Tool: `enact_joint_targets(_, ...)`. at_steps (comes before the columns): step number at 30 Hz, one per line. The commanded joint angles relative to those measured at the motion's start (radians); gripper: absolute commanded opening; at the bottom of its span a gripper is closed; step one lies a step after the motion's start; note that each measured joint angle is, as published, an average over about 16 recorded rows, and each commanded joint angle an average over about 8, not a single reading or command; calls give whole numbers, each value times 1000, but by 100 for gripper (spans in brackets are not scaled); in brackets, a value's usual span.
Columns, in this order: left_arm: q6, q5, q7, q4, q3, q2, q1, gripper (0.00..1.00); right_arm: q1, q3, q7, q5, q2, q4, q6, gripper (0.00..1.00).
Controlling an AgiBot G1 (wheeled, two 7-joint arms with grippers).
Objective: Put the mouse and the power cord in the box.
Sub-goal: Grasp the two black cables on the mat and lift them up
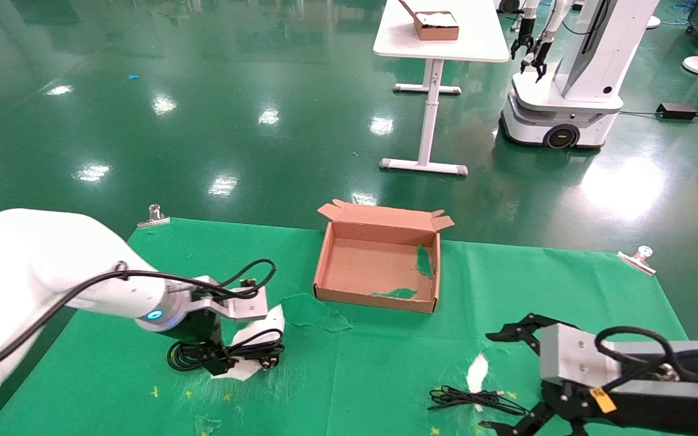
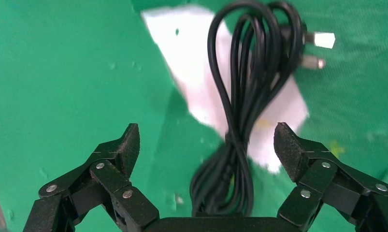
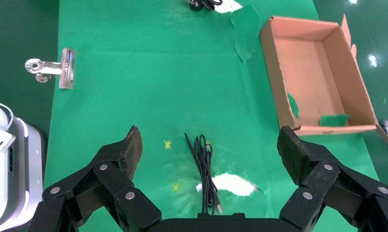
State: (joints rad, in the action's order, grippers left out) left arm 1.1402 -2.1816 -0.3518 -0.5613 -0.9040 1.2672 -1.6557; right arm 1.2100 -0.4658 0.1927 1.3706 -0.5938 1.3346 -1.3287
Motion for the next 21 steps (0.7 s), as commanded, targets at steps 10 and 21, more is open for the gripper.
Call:
enact_joint_targets(10,-108,14,123,224,-16,83,-28,100,-11,-13,-8,50,13,1,13,100)
enact_joint_targets(21,-122,55,163,261,-35,86,-37,100,119,-166,31,431,-174,-74,38,100)
